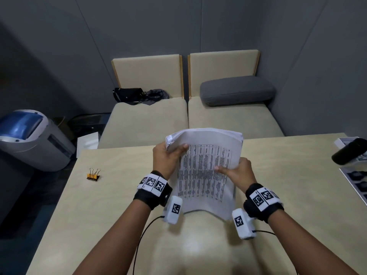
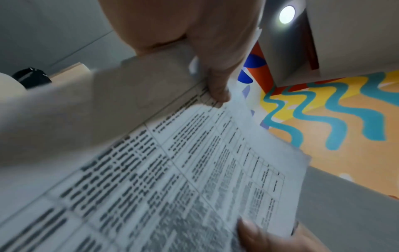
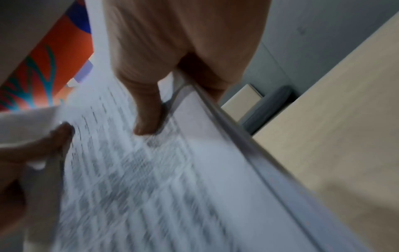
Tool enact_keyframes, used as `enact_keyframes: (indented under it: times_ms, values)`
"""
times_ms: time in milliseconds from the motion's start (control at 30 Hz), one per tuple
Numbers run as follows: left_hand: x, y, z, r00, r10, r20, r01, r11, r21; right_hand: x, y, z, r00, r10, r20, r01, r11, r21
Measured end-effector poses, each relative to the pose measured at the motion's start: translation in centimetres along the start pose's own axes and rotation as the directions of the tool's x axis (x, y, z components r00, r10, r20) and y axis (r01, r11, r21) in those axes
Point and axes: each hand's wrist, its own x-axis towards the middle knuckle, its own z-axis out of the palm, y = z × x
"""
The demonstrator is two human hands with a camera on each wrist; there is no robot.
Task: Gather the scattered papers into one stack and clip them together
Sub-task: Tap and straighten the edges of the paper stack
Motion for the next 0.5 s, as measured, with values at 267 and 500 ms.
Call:
enact_keyframes:
  times_ms: [267, 500]
  values:
    - [-3.4, -9.9, -2.4, 0.954, -0.298, 0.022, 0.291, 0.944, 0.153, 2.1, 2.2, -0.2, 0.998, -0.049, 0.040, 0.058, 0.959, -0.277]
    - [-5.6, -14.6, -3.8, 0.924, -0.383, 0.019, 0.375, 0.913, 0.164, 5.3, 1.5, 7.3, 0.770, 0.181, 0.613, 0.501, 0.423, -0.755]
